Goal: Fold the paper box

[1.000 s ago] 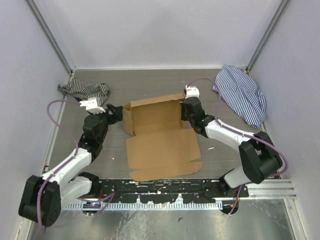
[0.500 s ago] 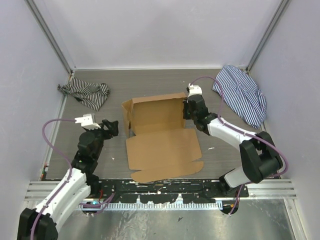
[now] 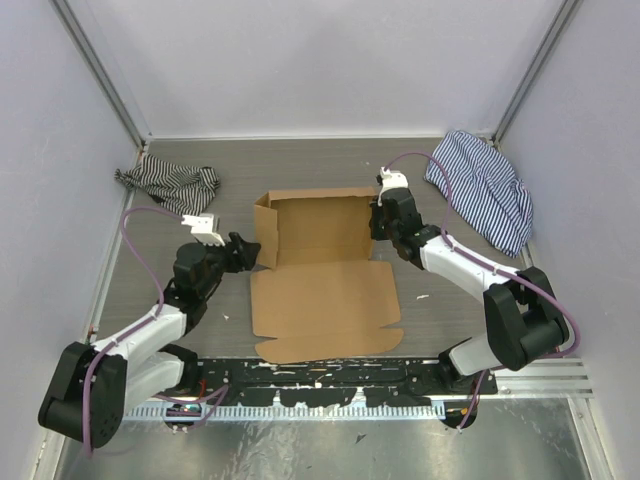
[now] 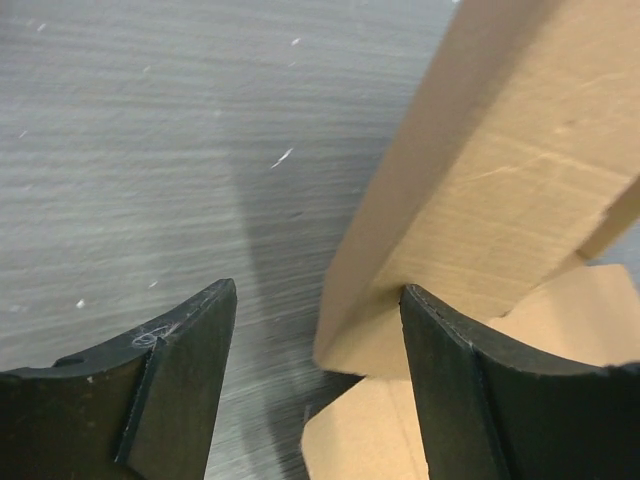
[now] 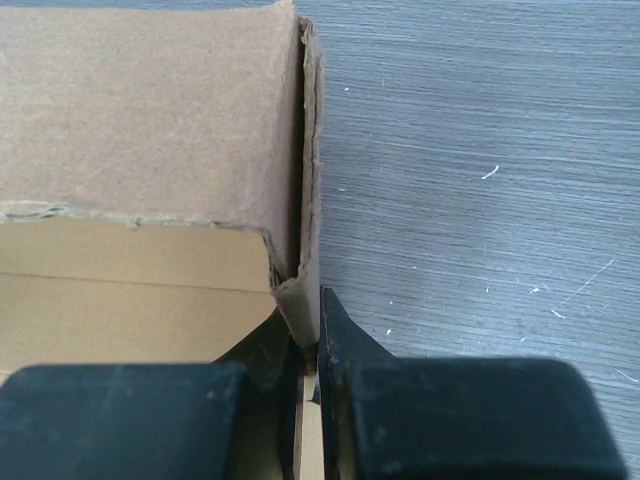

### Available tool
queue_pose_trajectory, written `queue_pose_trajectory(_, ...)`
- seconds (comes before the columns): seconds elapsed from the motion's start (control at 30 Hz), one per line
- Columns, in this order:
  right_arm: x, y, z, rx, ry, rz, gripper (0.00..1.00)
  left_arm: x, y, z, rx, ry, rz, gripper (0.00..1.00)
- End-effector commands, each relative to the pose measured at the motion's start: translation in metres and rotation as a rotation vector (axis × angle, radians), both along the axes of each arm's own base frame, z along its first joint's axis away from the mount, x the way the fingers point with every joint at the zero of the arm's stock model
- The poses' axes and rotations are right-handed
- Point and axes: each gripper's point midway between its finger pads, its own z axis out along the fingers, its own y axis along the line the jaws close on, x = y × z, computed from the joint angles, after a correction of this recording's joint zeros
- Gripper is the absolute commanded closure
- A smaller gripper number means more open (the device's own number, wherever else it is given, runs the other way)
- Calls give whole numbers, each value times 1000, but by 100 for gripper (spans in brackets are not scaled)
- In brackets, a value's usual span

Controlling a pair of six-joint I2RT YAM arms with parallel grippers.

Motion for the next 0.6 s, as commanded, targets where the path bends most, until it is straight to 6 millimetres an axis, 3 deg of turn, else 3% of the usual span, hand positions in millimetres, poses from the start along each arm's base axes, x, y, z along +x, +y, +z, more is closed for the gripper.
queue_pose_trajectory(0.0,-10,-4,-4,-19,47,29,95,4,-22,54,-75,-162,-117,27)
queue_pose_trajectory(0.2,-12,-1,0,-7,36,54,95,6,-27,48,-53,-140,-147,27)
queue_pose_trajectory(0.43,-18,0,-2,19,44,57,95,18,-55,51,-152,-106,-234,33)
queue_pose_trajectory(0.57,-20,4,1,48,37,48,95,18,-64,48,-123,-101,-207,35)
